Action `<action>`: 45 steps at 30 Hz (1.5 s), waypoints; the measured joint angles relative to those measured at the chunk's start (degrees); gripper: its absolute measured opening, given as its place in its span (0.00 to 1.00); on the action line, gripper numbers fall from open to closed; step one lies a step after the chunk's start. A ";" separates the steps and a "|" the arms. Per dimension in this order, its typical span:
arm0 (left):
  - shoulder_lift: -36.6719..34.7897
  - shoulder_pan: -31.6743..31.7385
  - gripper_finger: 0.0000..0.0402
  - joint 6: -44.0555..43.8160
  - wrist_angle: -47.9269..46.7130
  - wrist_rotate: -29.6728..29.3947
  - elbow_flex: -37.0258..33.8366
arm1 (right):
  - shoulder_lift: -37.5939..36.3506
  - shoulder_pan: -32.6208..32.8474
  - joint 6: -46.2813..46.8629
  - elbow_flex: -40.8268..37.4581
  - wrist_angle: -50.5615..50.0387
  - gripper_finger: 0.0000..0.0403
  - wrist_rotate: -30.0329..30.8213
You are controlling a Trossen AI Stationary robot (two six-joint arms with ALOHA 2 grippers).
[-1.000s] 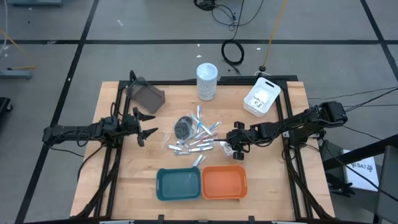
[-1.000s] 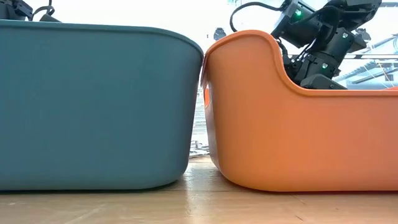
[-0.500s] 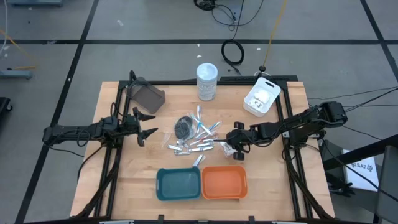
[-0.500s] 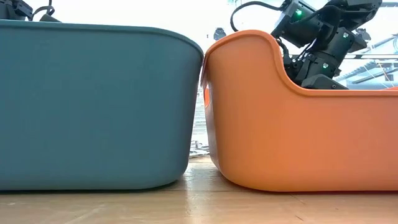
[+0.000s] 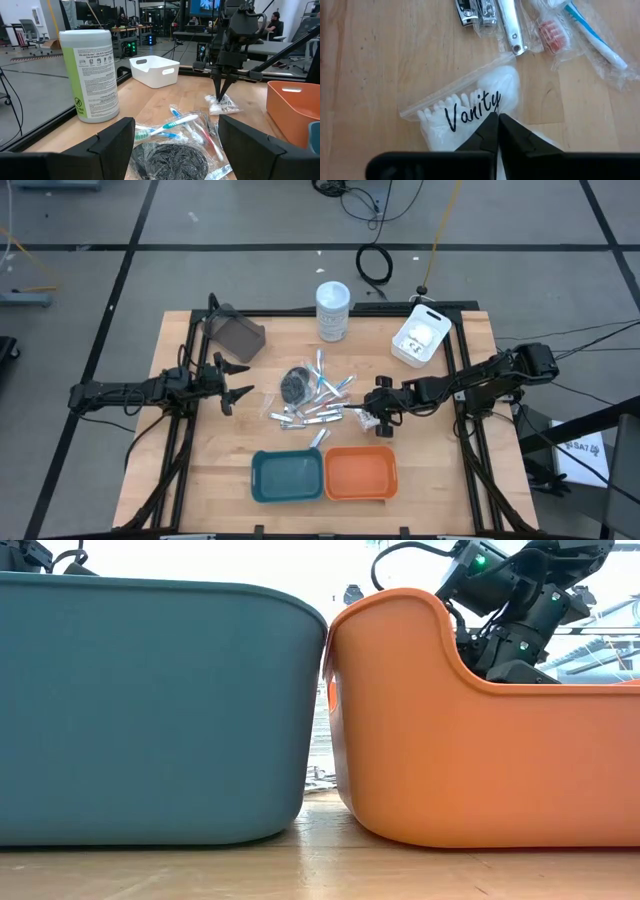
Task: Pick & Place Travel size toiletries
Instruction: Put the white cotton pack into the white bin
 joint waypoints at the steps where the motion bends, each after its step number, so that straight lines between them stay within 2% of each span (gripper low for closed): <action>1: 0.00 0.00 0.70 0.00 -0.02 0.00 -0.02 | 0.00 0.00 -0.02 0.00 0.00 0.00 0.00; 11: 0.00 0.00 0.70 0.00 -0.01 0.00 0.00 | -1.21 -0.72 -1.49 -0.04 -0.02 0.00 0.04; 26: -0.02 0.00 0.70 0.00 0.00 0.00 0.00 | -13.10 -2.58 -3.64 -0.05 -1.40 0.00 0.19; 38: 0.00 0.00 0.70 0.00 0.00 0.00 0.00 | -15.65 -2.58 -0.52 -0.04 -1.29 0.00 0.22; 45: -0.01 -0.02 0.70 0.00 -0.01 0.00 0.00 | -15.65 -2.67 0.42 -0.04 -1.29 0.00 4.93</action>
